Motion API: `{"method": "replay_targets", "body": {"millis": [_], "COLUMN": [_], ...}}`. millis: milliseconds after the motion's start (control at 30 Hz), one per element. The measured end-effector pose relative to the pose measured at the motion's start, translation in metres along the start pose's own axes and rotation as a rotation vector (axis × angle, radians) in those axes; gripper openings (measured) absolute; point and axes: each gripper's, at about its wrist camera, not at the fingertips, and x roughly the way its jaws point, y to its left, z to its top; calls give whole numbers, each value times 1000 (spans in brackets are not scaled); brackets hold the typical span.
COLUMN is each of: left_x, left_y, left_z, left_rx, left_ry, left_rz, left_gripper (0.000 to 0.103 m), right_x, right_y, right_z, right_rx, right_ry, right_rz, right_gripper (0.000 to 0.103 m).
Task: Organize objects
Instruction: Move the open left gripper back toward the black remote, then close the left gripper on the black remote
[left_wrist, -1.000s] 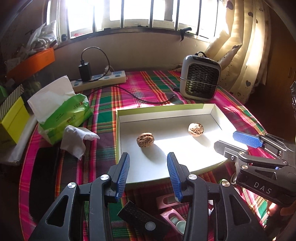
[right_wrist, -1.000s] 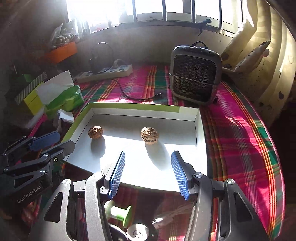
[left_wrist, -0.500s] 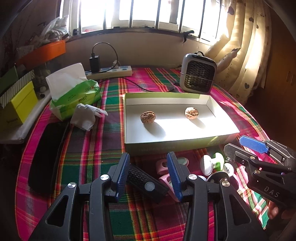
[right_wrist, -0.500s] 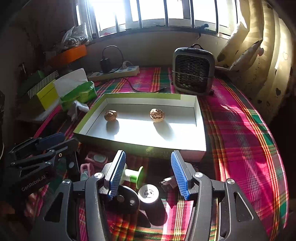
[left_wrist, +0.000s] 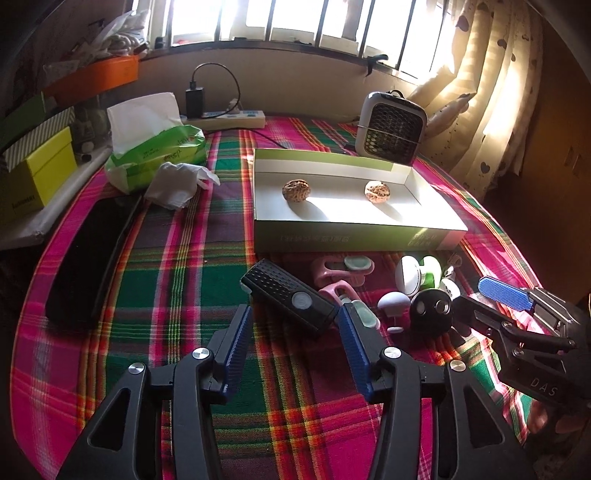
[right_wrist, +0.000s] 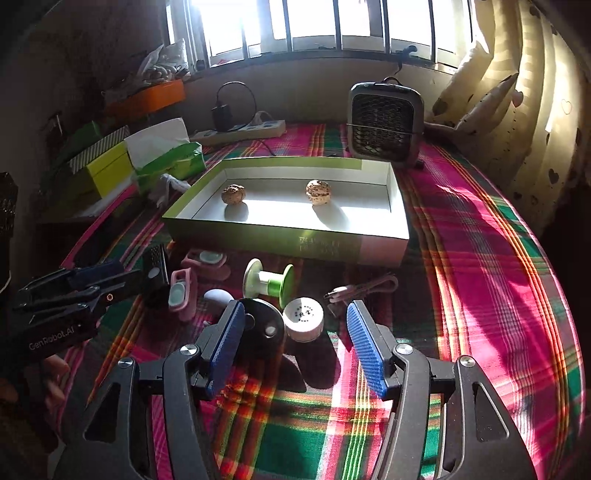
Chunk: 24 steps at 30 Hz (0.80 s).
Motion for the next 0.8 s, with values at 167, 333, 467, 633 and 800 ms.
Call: {"method": "replay_targets", "body": {"millis": [167, 333, 467, 633, 800], "left_x": [7, 16, 21, 21, 17], "left_y": [-4, -6, -6, 0, 11], "left_z": [-1, -3, -3, -3, -3], "left_rx": [-4, -3, 5, 1, -10], "left_ry": [13, 33, 46, 50, 48], "left_rz": [-8, 1, 17, 24, 49], "left_gripper": [48, 48, 48, 48, 48], "right_x": [4, 7, 12, 16, 20], "right_y": [3, 7, 9, 11, 11], "right_z": [-7, -11, -12, -12, -12], "right_rx": [-8, -27, -34, -38, -37], "right_ry": [18, 37, 52, 66, 77], "right_rz": [9, 19, 20, 20, 16], "right_gripper": [59, 59, 59, 59, 59]}}
